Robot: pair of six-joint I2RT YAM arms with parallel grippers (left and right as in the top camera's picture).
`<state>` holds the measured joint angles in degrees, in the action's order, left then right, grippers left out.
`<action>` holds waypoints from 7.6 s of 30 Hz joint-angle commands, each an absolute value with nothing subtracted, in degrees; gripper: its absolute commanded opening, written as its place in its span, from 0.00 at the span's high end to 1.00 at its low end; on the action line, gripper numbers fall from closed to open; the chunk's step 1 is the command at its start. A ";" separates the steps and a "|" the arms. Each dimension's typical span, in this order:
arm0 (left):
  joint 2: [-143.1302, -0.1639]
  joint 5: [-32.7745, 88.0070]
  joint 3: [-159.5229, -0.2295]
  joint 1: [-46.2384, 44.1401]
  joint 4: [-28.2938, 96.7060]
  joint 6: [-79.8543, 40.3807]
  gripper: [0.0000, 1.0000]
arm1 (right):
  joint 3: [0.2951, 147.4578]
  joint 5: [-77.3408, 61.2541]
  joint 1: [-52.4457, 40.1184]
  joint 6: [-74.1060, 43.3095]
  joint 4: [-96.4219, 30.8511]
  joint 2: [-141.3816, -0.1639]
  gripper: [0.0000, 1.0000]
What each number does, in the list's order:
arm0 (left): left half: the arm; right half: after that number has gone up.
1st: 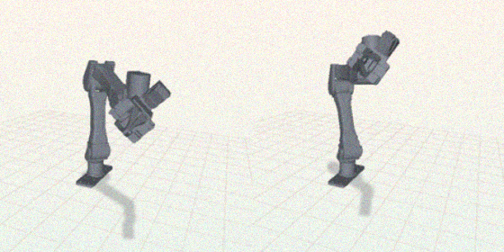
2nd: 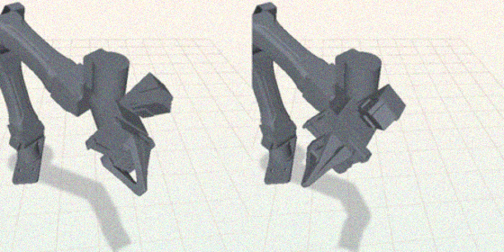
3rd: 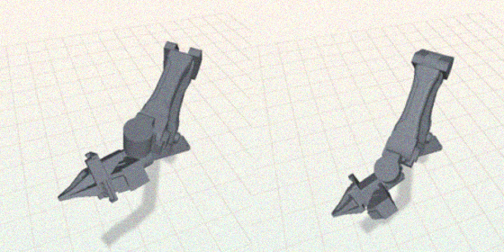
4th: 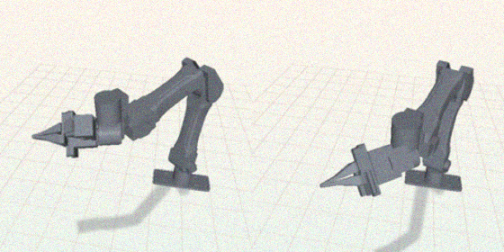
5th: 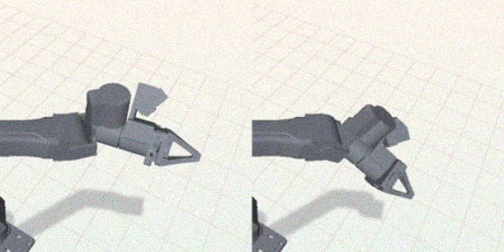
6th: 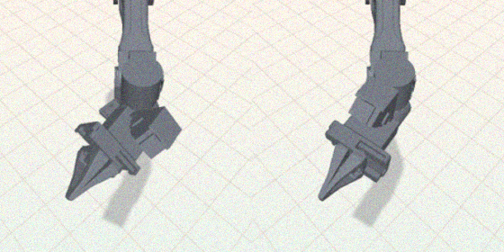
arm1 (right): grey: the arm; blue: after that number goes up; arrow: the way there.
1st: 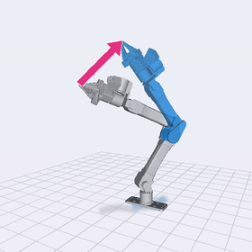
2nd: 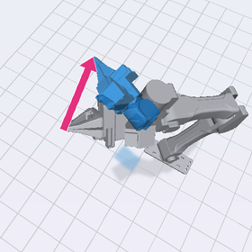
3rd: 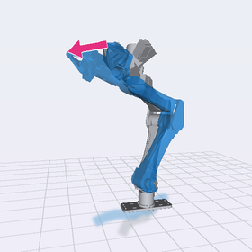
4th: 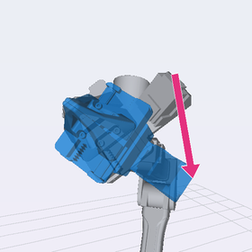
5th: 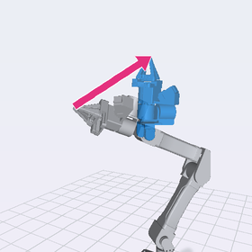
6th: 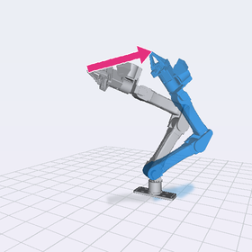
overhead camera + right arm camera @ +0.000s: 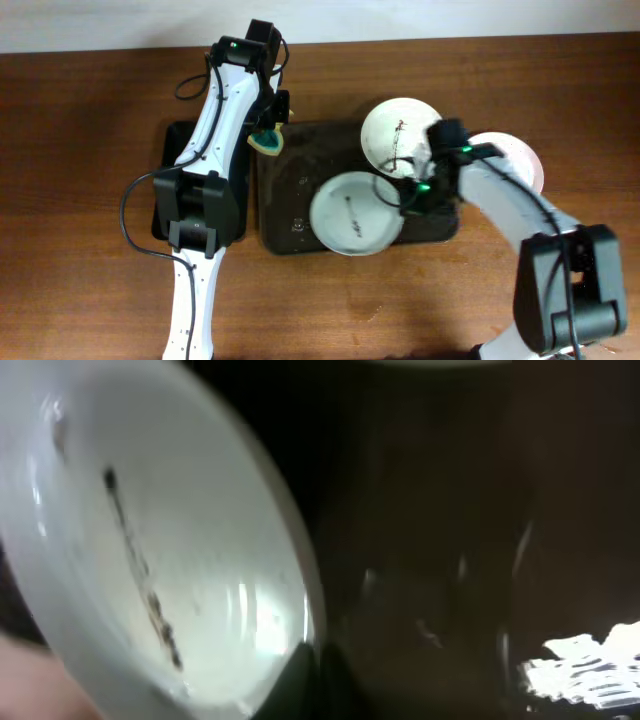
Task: Clean dirty plates on tray and stack at the side
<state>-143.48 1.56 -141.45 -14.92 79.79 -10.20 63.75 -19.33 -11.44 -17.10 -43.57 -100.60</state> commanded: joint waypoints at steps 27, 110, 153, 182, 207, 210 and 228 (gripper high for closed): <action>-143.02 12.62 -156.44 -15.70 96.75 -7.31 1.00 | 64.69 -14.59 -19.84 -30.96 -15.29 -115.07 0.96; -143.02 -22.50 -138.80 -22.46 76.99 -20.01 1.00 | 64.86 -14.41 -19.79 -33.06 -19.40 -115.11 0.96; -143.48 -2.35 -158.28 -20.45 86.04 -14.44 1.00 | 75.35 33.06 -37.04 -30.94 -55.55 -84.84 0.96; -143.48 -2.35 -158.28 -20.45 85.97 -14.44 1.00 | 80.27 -14.68 8.21 -17.67 -48.56 -104.66 0.51; -143.48 -2.74 -158.28 -20.45 86.02 -14.44 1.00 | 83.15 -5.78 -17.23 -5.91 -47.66 -115.00 0.26; -143.48 -2.74 -158.28 -20.45 86.24 -14.44 1.00 | 83.15 -7.79 -17.23 -2.15 -42.98 -117.73 0.35; -143.57 8.88 -147.63 -20.91 87.26 -7.16 1.00 | 73.87 -19.09 -11.49 -18.28 -36.51 -118.74 0.96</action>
